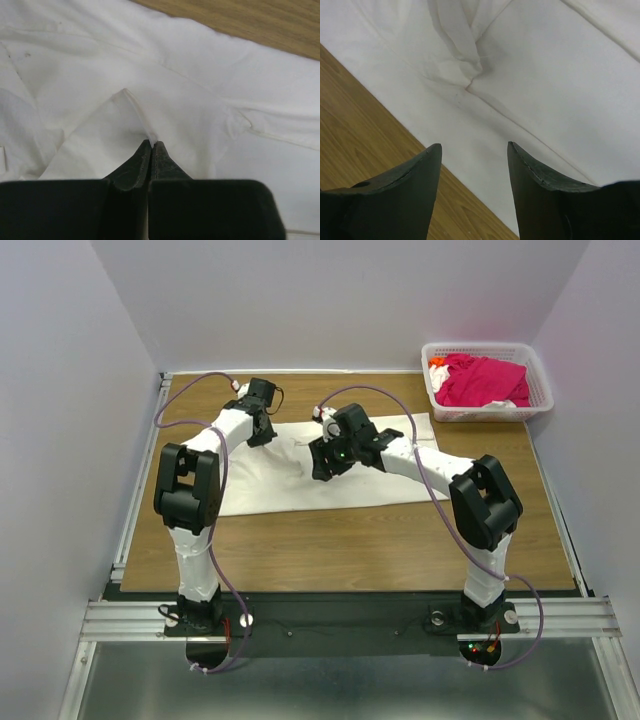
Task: Fold and stack the t-shirts
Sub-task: Fold the tshirt
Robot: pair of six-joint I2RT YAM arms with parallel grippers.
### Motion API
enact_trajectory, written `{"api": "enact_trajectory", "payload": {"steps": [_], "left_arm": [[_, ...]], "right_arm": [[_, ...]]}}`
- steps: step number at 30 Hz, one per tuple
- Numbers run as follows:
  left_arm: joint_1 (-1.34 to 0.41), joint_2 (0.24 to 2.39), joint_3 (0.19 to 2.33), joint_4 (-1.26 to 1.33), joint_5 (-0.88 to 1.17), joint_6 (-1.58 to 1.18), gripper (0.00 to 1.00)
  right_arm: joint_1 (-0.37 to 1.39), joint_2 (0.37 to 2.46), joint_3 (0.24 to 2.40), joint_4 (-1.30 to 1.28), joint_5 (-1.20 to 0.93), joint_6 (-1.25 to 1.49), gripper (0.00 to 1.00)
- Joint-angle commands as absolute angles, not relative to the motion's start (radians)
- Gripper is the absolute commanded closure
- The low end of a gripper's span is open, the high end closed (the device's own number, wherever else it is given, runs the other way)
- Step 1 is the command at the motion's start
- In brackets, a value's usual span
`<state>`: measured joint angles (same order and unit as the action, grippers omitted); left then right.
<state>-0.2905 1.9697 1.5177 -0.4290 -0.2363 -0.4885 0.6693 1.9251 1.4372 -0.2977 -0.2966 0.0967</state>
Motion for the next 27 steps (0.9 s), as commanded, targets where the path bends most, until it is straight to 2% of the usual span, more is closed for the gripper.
{"api": "enact_trajectory", "payload": {"steps": [1,5,9,14,18,25,27], "left_arm": [[-0.264,1.997,1.571,-0.451,-0.227,-0.495,0.93],[-0.259,2.008,1.575,-0.422,-0.198,-0.495,0.88],[-0.258,2.016,1.6,-0.4,-0.166,-0.497,0.77],[-0.253,2.062,1.679,-0.419,-0.141,-0.511,0.76],[-0.252,2.054,1.695,-0.4,-0.088,-0.535,0.67],[-0.209,1.948,1.646,-0.348,-0.043,-0.561,0.56],[-0.184,1.878,1.544,-0.331,-0.035,-0.555,0.56]], "right_arm": [[0.673,1.922,1.483,-0.247,-0.301,0.078,0.39],[0.673,1.927,1.489,-0.244,-0.298,0.089,0.39],[0.673,1.934,1.508,-0.239,-0.301,0.103,0.39],[0.673,1.953,1.528,-0.235,-0.281,0.133,0.39],[0.672,1.948,1.523,-0.23,-0.264,0.15,0.39],[0.673,1.948,1.529,-0.227,-0.278,0.159,0.39],[0.673,1.944,1.519,-0.227,-0.253,0.167,0.4]]}}
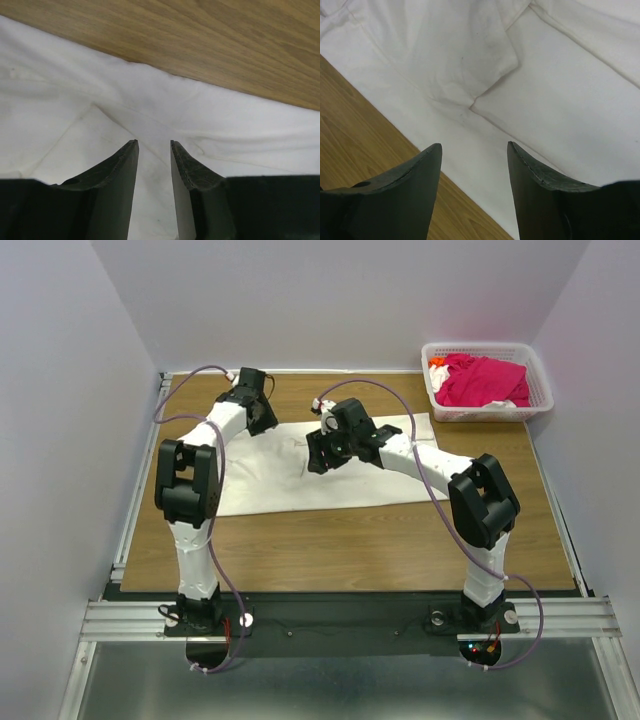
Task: Fold and stack the t-shirts
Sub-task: Fold the tshirt
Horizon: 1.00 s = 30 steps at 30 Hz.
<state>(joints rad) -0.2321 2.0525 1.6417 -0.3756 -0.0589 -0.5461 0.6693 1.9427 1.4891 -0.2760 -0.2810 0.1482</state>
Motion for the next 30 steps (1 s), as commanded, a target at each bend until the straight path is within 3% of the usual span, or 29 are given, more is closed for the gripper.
{"api": "enact_trajectory", "payload": {"steps": [1,13,21,30], "left_arm": [[-0.176,1.85,1.543,-0.324,-0.034,-0.552,0.56],[-0.008,1.413,0.838,-0.236,-0.025,-0.555,0.58],[0.1,1.39,0.663,-0.187,-0.015,-0.586,0.6],[0.17,1.48,0.664,-0.176,0.032,-0.592,0.61]], "right_arm": [[0.672,1.942,1.514,-0.227,-0.244,0.17,0.4],[0.617,1.873,1.352,-0.221,-0.178,0.218,0.46],[0.462,1.763,1.103,-0.193,-0.141,0.285,0.46],[0.33,1.603,0.845,-0.202,-0.023,0.408,0.46]]}}
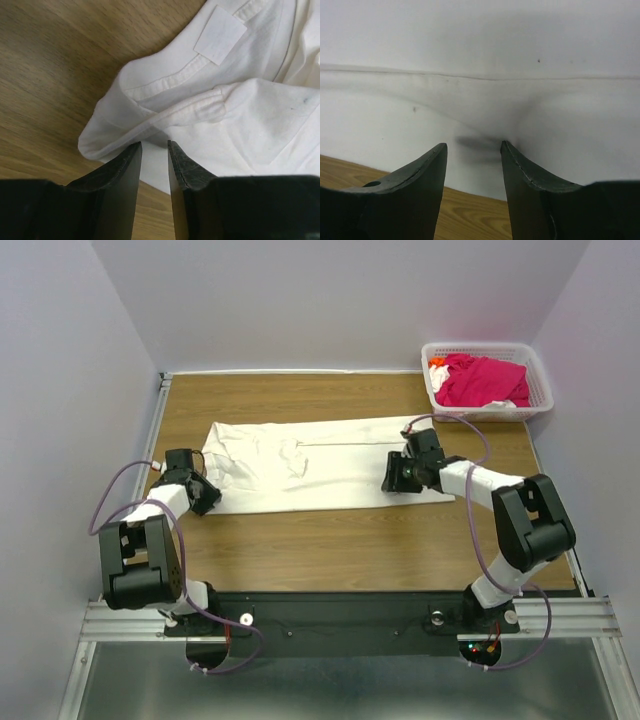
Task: Fold and stack the t-shirts
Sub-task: Fold the tshirt
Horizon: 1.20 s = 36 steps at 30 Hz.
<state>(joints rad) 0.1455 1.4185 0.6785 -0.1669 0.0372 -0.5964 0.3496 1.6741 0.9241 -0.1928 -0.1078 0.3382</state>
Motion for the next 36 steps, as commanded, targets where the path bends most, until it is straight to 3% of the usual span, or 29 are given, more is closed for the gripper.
{"api": "enact_trajectory", "payload": {"steps": [1,9,15,23,26,30,36], "left_arm": [[0.172,1.491,0.676,-0.179,0.031,-0.589,0.61],[0.173,1.709,0.958,-0.213,0.025,-0.575,0.61],[0.173,1.937,1.29,-0.284,0.008,-0.568,0.61],[0.172,2.091,1.652,-0.373,-0.067,-0.535,0.6],[0.172,2.03,1.644,-0.388,-0.136,-0.523,0.57],[0.163,1.838,1.482,-0.356,-0.16,-0.526,0.56],[0.014,1.64,1.269,-0.344,-0.181,-0.537,0.56]], "right_arm": [[0.328,1.592,0.829,-0.216,-0.021,0.414,0.46],[0.354,1.513,0.746,-0.324,-0.156,0.422,0.43],[0.495,1.538,0.773,-0.357,-0.234,0.451,0.4],[0.687,1.658,1.003,-0.443,-0.215,0.407,0.39],[0.689,1.644,1.052,-0.494,-0.154,0.356,0.39],[0.689,1.615,1.085,-0.577,-0.063,0.293,0.39],[0.689,1.585,1.043,-0.672,-0.02,0.287,0.47]]}}
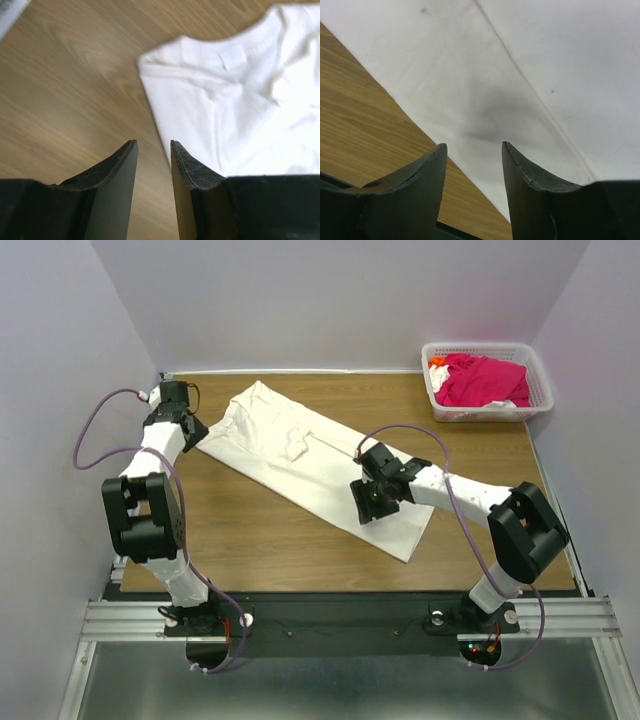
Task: Fold and stack the t-shirts
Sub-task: Fold the tshirt
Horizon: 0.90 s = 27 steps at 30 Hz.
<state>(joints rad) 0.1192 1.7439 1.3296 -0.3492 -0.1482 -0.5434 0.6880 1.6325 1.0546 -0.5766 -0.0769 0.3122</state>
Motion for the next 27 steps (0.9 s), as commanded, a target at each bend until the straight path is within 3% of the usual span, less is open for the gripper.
{"api": "enact_trajectory", "payload": {"steps": [1,2,9,21,27], "left_arm": [[0.003,1.629,1.256,-0.347,-0.184,-0.548,0.56],[-0.082,1.62,1.232,-0.348,-0.186,-0.555,0.56],[-0.219,1.707,1.177,-0.331,-0.167,-0.623,0.56],[-0.229,1.954,1.319,-0.328,-0.192,-0.581,0.56],[-0.161,2.11,1.537,-0.397,-0.256,-0.509,0.56]], "right_arm": [[0.689,1.58,1.032,-0.679,-0.018,0.293,0.48],[0.689,1.574,1.029,-0.684,-0.017,0.299,0.48],[0.692,1.566,1.014,-0.727,0.017,0.305,0.51],[0.814,1.721,1.069,-0.732,-0.172,0.299,0.51],[0.962,1.946,1.296,-0.726,-0.273,0.247,0.51]]}}
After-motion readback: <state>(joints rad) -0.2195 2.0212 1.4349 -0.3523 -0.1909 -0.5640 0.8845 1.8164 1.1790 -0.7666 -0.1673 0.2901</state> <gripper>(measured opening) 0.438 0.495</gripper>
